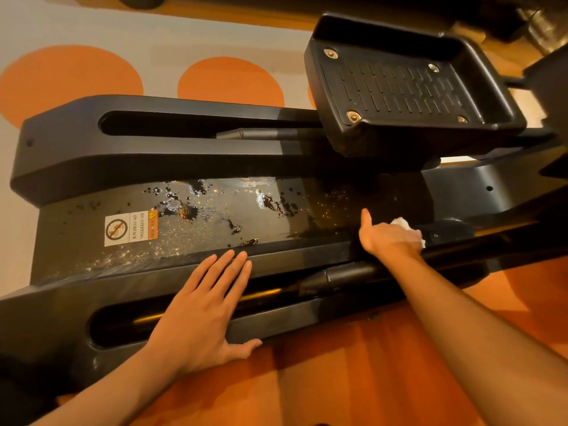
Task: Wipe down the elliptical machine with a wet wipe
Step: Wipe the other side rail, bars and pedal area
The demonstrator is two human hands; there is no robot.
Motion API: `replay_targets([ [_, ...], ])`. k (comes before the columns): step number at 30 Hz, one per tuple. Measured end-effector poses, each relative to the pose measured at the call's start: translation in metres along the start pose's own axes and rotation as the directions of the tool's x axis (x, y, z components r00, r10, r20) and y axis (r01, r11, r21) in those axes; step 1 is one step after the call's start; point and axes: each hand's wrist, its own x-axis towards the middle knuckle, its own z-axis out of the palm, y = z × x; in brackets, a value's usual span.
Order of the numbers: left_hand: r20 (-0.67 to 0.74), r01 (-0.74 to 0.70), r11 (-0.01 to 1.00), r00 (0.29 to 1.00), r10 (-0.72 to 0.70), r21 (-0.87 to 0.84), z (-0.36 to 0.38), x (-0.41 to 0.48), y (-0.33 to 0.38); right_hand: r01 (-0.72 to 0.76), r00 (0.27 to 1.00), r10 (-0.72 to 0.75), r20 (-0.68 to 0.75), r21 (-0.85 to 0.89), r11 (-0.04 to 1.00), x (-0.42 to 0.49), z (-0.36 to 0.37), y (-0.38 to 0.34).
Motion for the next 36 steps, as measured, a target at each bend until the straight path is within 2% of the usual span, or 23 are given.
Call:
replay_targets([
  [3, -0.003, 0.0, 1.0, 1.0, 0.0, 0.0, 0.0, -0.001, 0.0, 0.032, 0.999, -0.031, -0.042, 0.031, 0.999, -0.024, 0.016, -0.035],
  [6, -0.002, 0.0, 1.0, 1.0, 0.0, 0.005, 0.001, 0.0, 0.0, 0.103, 0.99, -0.095, -0.105, 0.079, 0.992, -0.086, 0.04, -0.068],
  [8, 0.011, 0.003, 1.0, 1.0, -0.003, 0.009, 0.001, 0.001, 0.0, 0.202, 0.973, -0.176, -0.152, 0.174, 0.964, -0.12, 0.054, -0.08],
  [11, 0.021, 0.003, 1.0, 1.0, -0.003, 0.009, 0.001, 0.002, 0.0, 0.305, 0.937, -0.265, -0.228, 0.166, 0.938, -0.124, 0.069, -0.073],
  [13, 0.02, 0.001, 1.0, 1.0, -0.001, 0.01, 0.0, 0.001, 0.0, 0.29, 0.934, -0.248, -0.256, 0.145, 0.946, -0.1, 0.065, -0.055],
  [15, 0.007, 0.002, 1.0, 1.0, -0.002, 0.014, 0.001, 0.001, 0.0, 0.203, 0.938, -0.163, -0.307, 0.104, 0.974, -0.063, 0.051, -0.034],
  [17, 0.008, 0.001, 1.0, 1.0, -0.001, 0.017, 0.001, 0.0, 0.001, 0.122, 0.969, -0.078, -0.236, 0.175, 0.977, -0.035, 0.032, -0.02],
  [19, 0.003, -0.001, 1.0, 1.0, 0.001, 0.019, 0.002, 0.001, 0.0, 0.185, 0.97, -0.129, -0.206, 0.28, 0.942, -0.031, 0.024, -0.024],
  [21, 0.006, 0.002, 1.0, 1.0, -0.002, 0.027, 0.002, 0.002, 0.0, 0.407, 0.892, -0.29, -0.346, 0.339, 0.848, -0.058, 0.032, -0.043],
  [22, 0.005, 0.001, 1.0, 1.0, -0.002, 0.031, 0.002, 0.003, 0.0, 0.543, 0.821, -0.401, -0.407, 0.335, 0.77, -0.077, 0.039, -0.055],
  [24, 0.01, 0.002, 0.999, 1.0, -0.002, 0.039, 0.003, 0.004, 0.002, 0.759, 0.651, -0.614, -0.448, 0.354, 0.546, -0.108, 0.055, -0.076],
  [26, 0.019, 0.006, 1.0, 1.0, -0.006, 0.031, 0.004, 0.004, 0.002, 0.861, 0.496, -0.765, -0.411, 0.348, 0.372, -0.117, 0.061, -0.088],
  [28, 0.014, 0.005, 1.0, 1.0, -0.005, 0.019, 0.003, 0.002, 0.001, 0.92, 0.357, -0.865, -0.351, 0.29, 0.262, -0.103, 0.057, -0.082],
  [29, 0.009, 0.004, 1.0, 1.0, -0.005, 0.017, 0.001, 0.0, 0.0, 0.936, 0.315, -0.893, -0.321, 0.263, 0.235, -0.093, 0.053, -0.074],
  [30, 0.002, 0.002, 1.0, 1.0, -0.002, 0.017, 0.0, -0.005, -0.002, 0.939, 0.311, -0.906, -0.288, 0.238, 0.247, -0.083, 0.049, -0.064],
  [34, 0.005, -0.083, 0.996, 0.997, 0.083, 0.04, -0.003, -0.036, -0.017, 0.902, 0.43, -0.875, -0.221, 0.084, 0.422, -0.053, 0.041, -0.035],
  [36, 0.025, -0.13, 0.989, 0.991, 0.128, 0.072, -0.006, -0.052, -0.034, 0.917, 0.395, -0.888, -0.233, 0.037, 0.398, -0.056, 0.044, -0.033],
])
